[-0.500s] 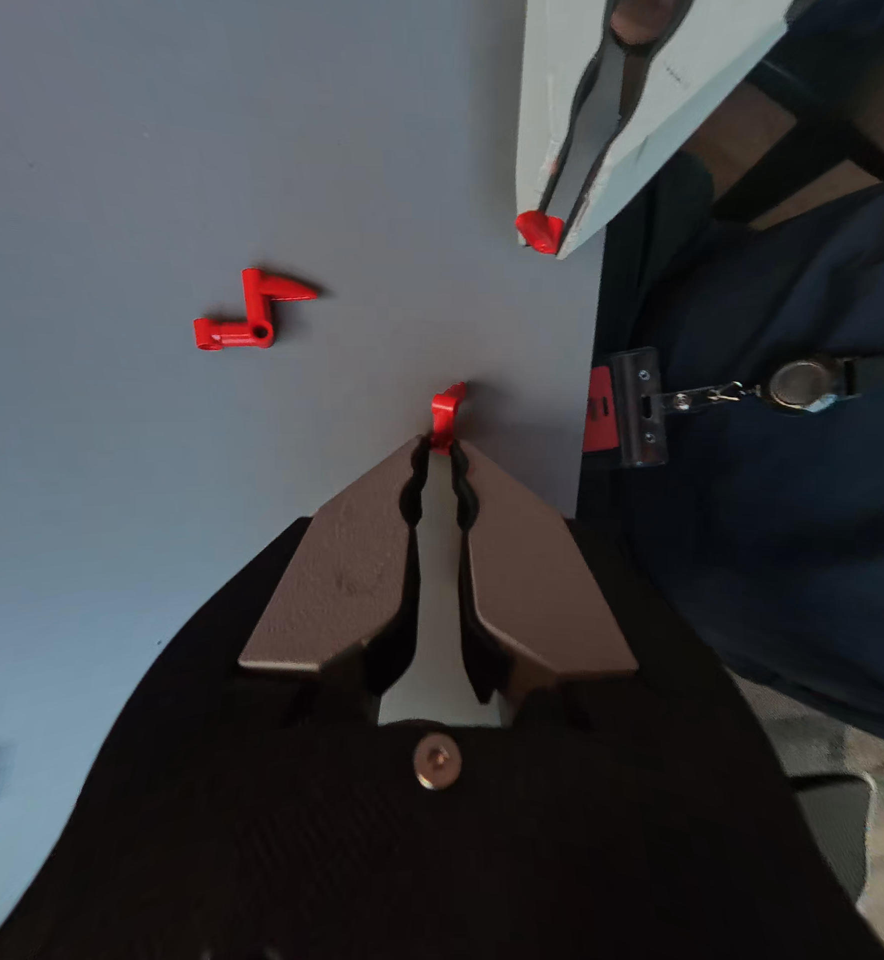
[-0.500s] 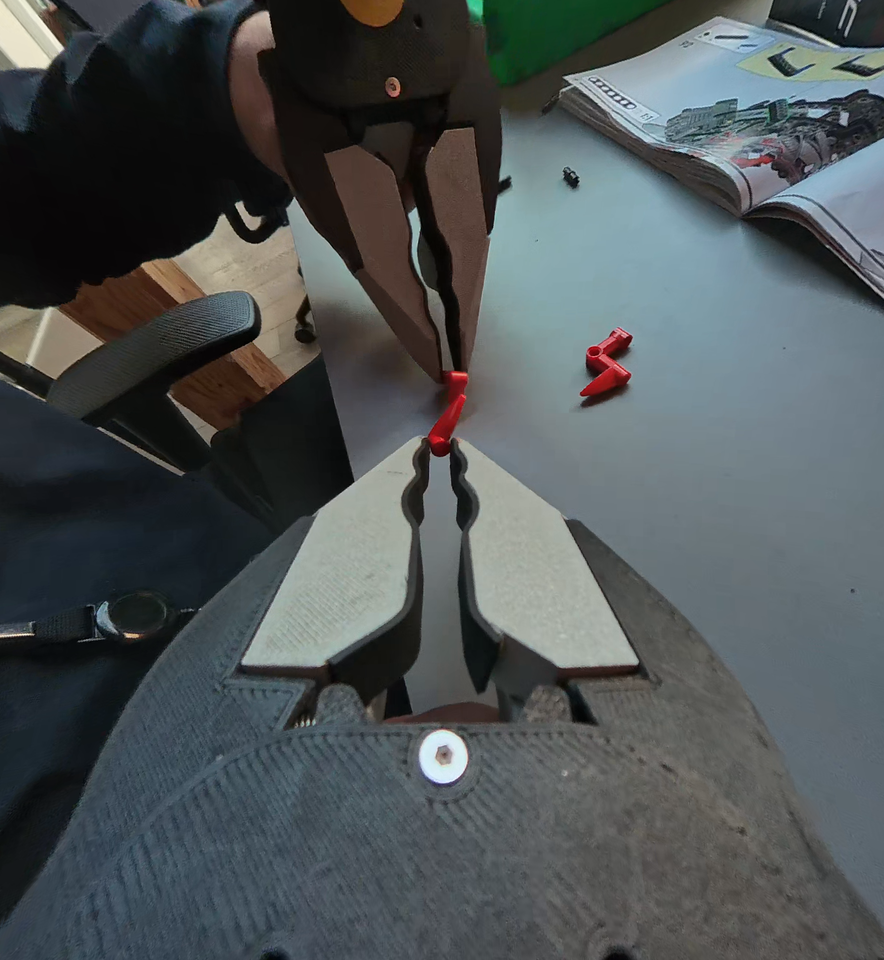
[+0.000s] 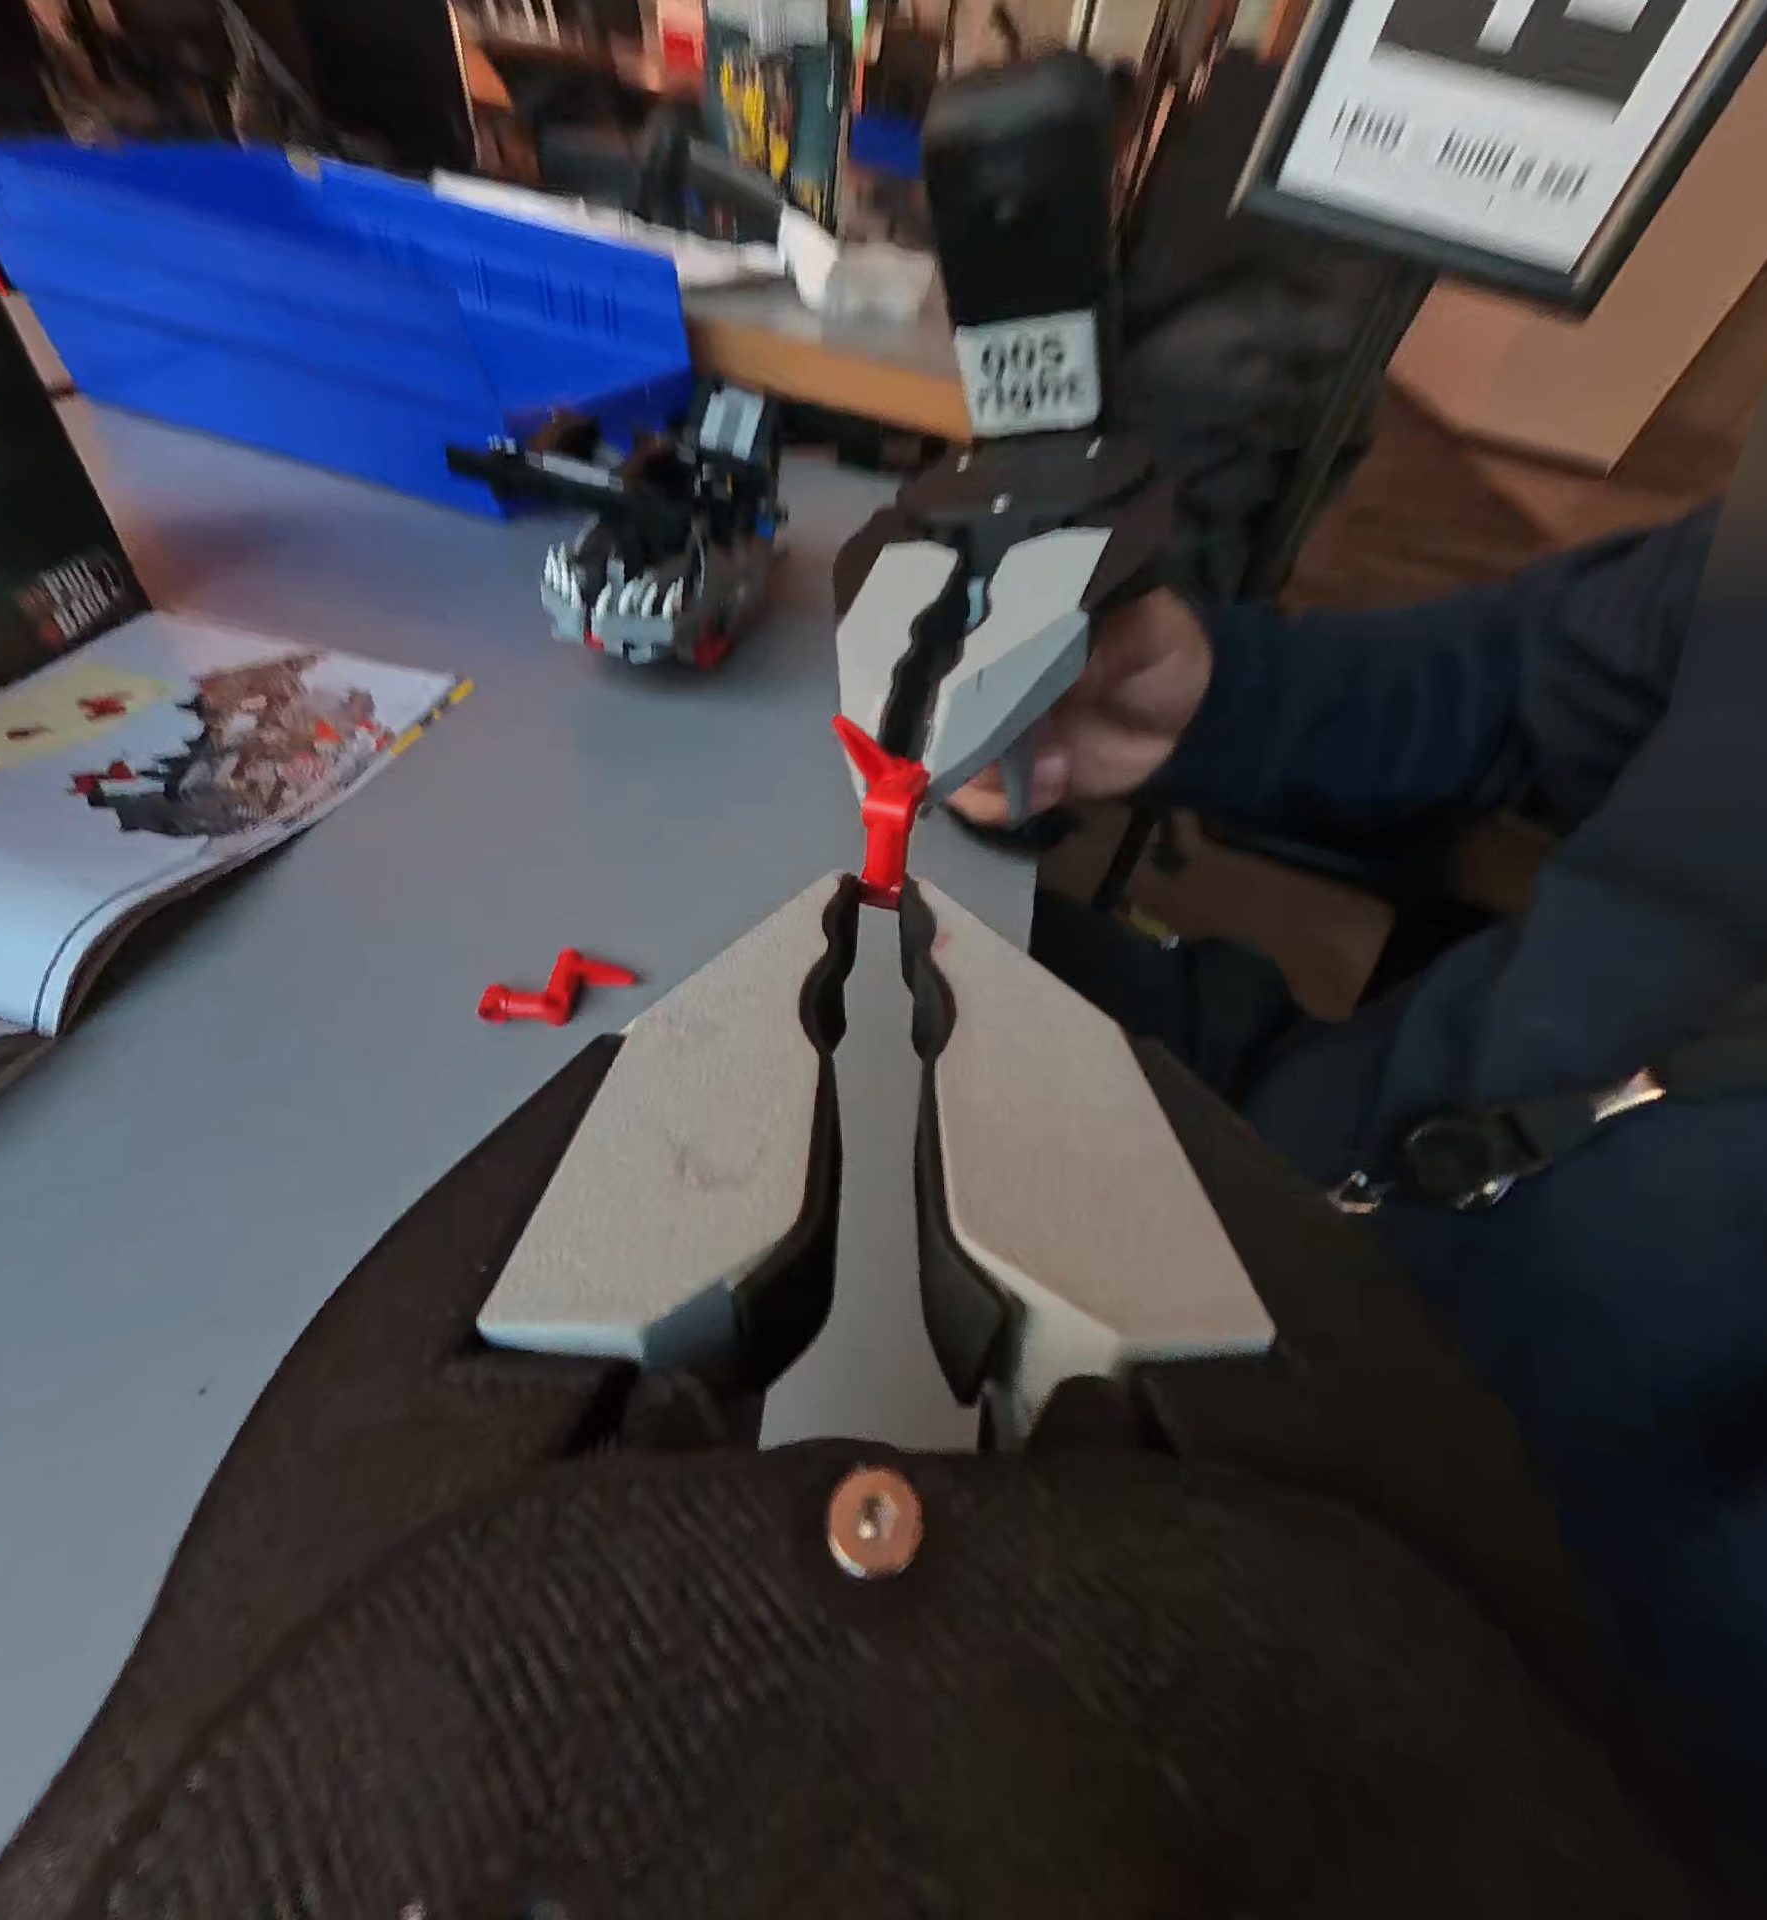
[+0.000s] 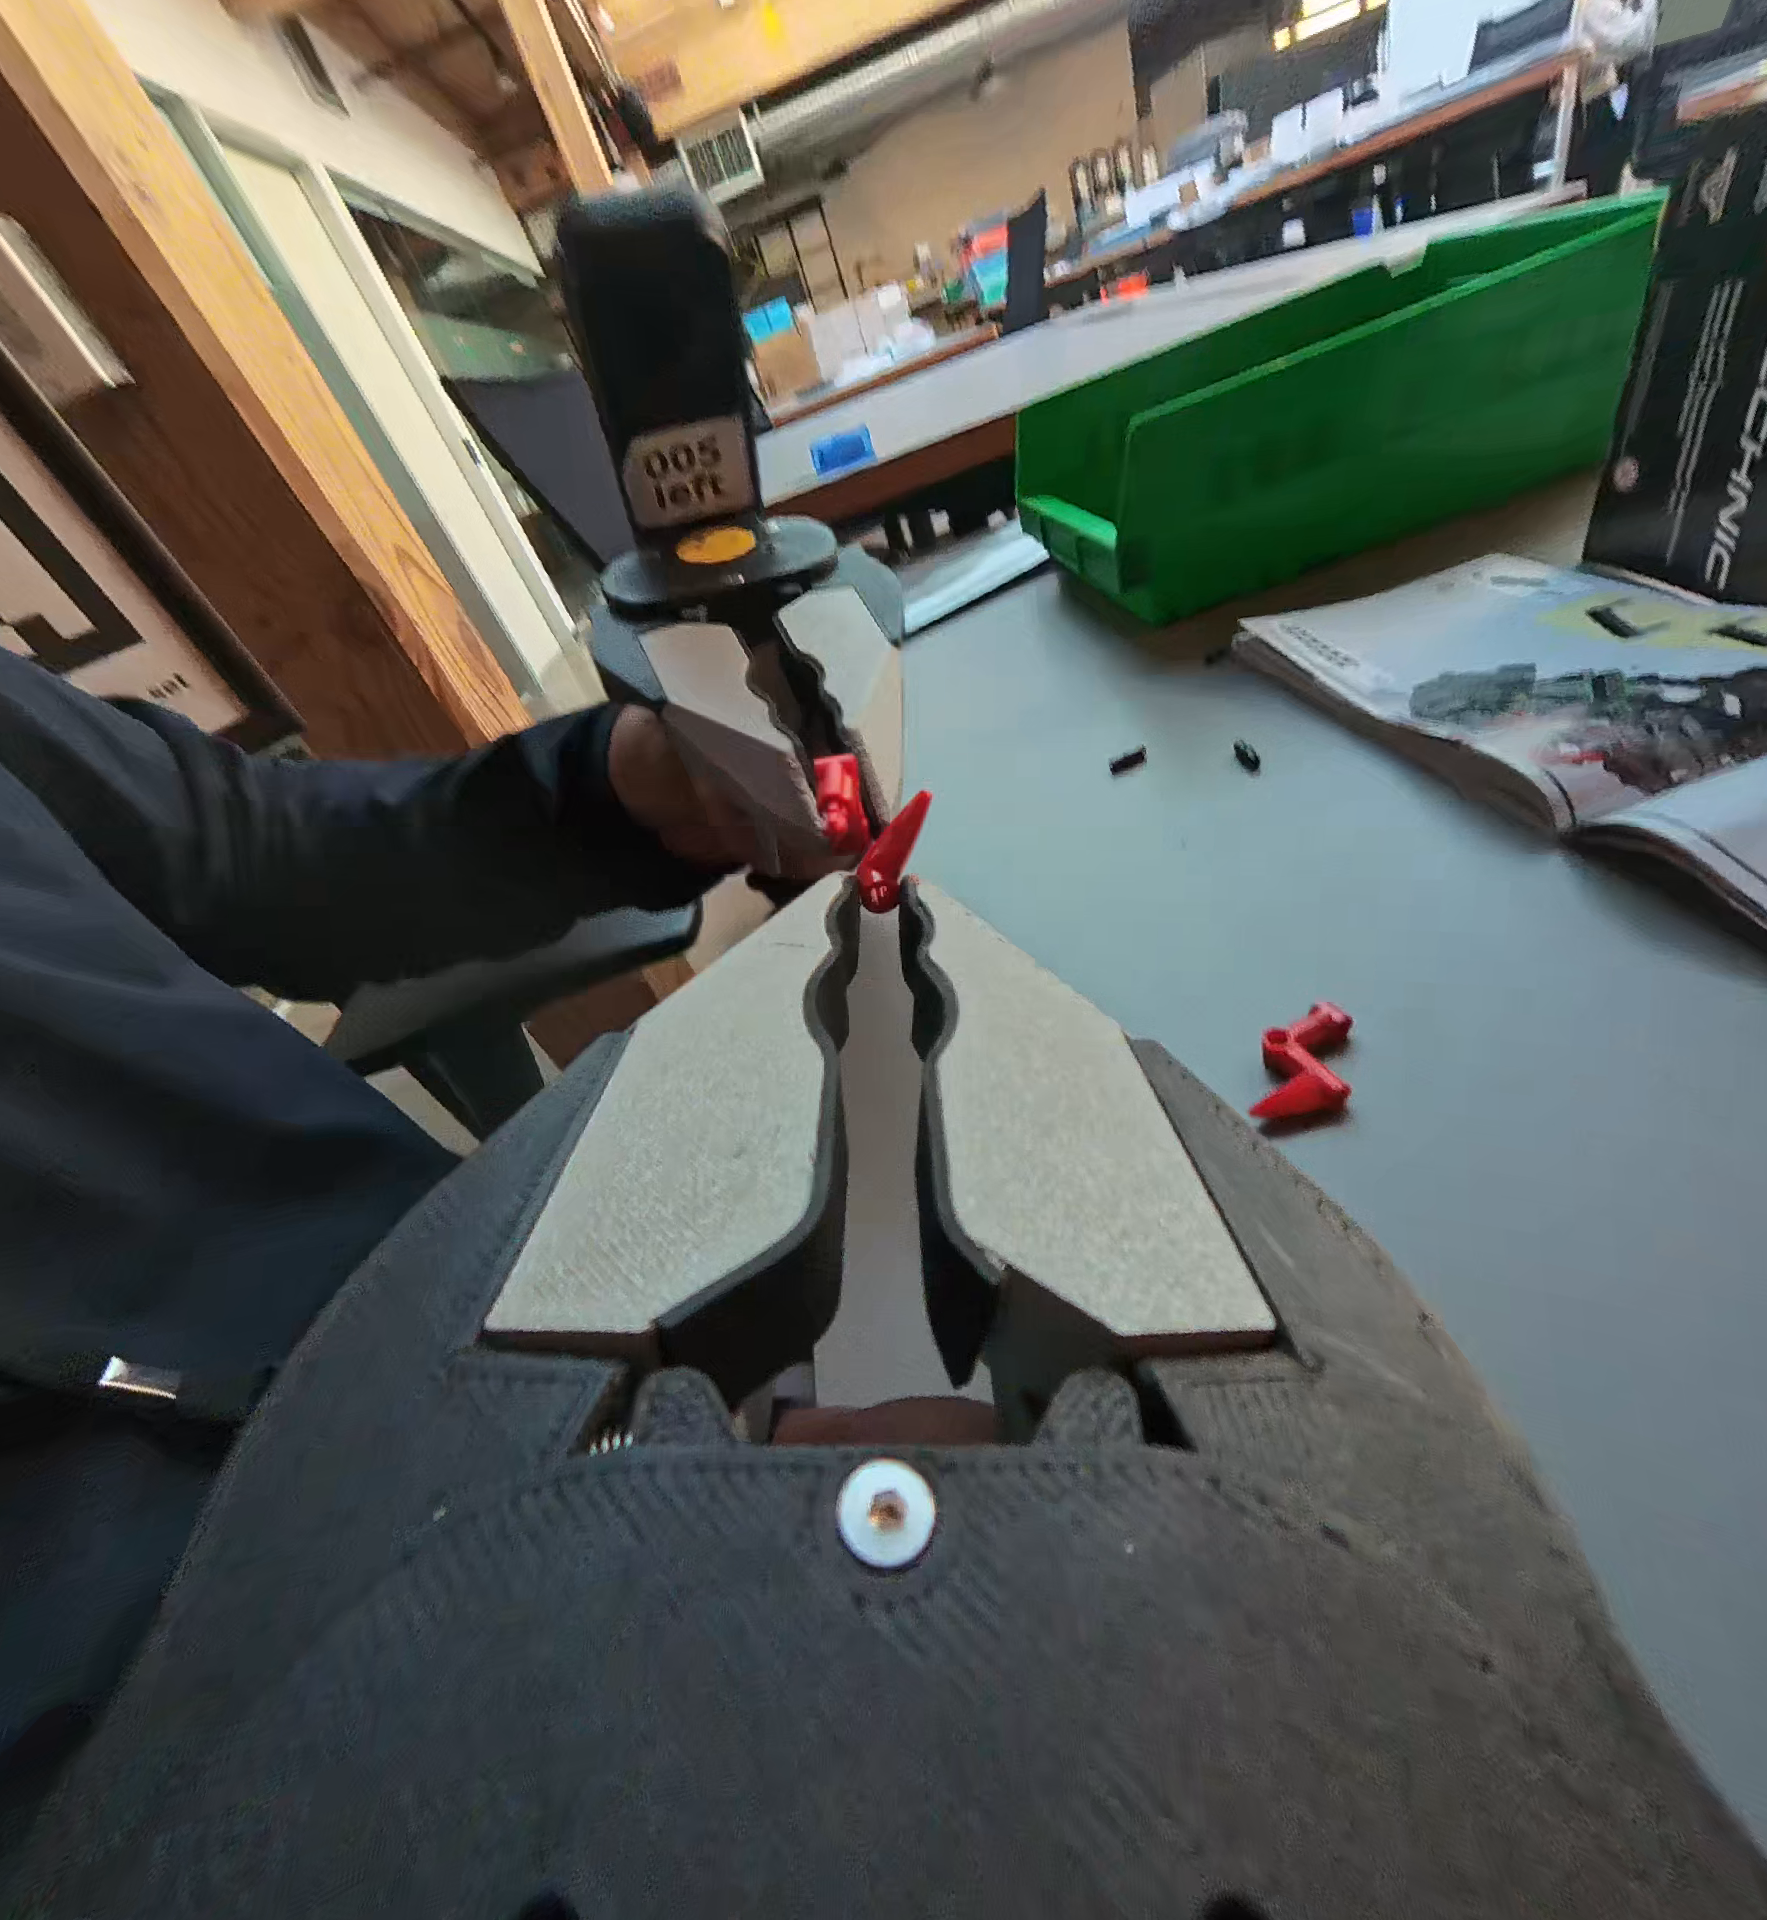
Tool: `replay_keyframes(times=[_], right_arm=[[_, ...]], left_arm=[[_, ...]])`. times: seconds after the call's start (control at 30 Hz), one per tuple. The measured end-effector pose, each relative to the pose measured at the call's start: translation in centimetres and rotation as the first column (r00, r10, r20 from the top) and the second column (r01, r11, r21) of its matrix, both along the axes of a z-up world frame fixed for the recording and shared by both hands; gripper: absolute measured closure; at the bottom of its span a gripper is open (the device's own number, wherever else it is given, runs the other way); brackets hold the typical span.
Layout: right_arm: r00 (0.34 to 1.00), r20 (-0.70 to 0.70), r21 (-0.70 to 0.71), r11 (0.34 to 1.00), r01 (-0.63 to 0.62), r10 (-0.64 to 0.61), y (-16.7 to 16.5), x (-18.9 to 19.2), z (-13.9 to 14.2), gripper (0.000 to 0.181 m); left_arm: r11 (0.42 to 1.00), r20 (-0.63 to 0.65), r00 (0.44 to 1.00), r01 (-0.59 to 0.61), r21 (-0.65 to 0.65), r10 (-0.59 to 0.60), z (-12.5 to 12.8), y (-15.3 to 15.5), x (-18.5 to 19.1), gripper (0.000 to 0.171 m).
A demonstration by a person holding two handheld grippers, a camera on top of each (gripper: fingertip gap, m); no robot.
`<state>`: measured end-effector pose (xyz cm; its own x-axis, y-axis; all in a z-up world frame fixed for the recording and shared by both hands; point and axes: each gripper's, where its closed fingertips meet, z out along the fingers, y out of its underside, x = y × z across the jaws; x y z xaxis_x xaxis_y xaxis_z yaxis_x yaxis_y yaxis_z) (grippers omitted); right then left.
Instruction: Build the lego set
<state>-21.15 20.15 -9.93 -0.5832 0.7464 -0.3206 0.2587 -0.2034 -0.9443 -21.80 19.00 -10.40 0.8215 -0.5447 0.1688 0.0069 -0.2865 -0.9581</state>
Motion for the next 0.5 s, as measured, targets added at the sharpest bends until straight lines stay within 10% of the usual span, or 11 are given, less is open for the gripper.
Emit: replay_keyframes(times=[0.5], right_arm=[[0.975, -0.221, 0.092, 0.995, 0.038, -0.016, 0.5, -1.0, 1.9, 0.178]], left_arm=[[0.998, 0.120, 0.991, -0.053, -0.042, 0.058, 0.5, 1.1, -0.3, 0.167]])
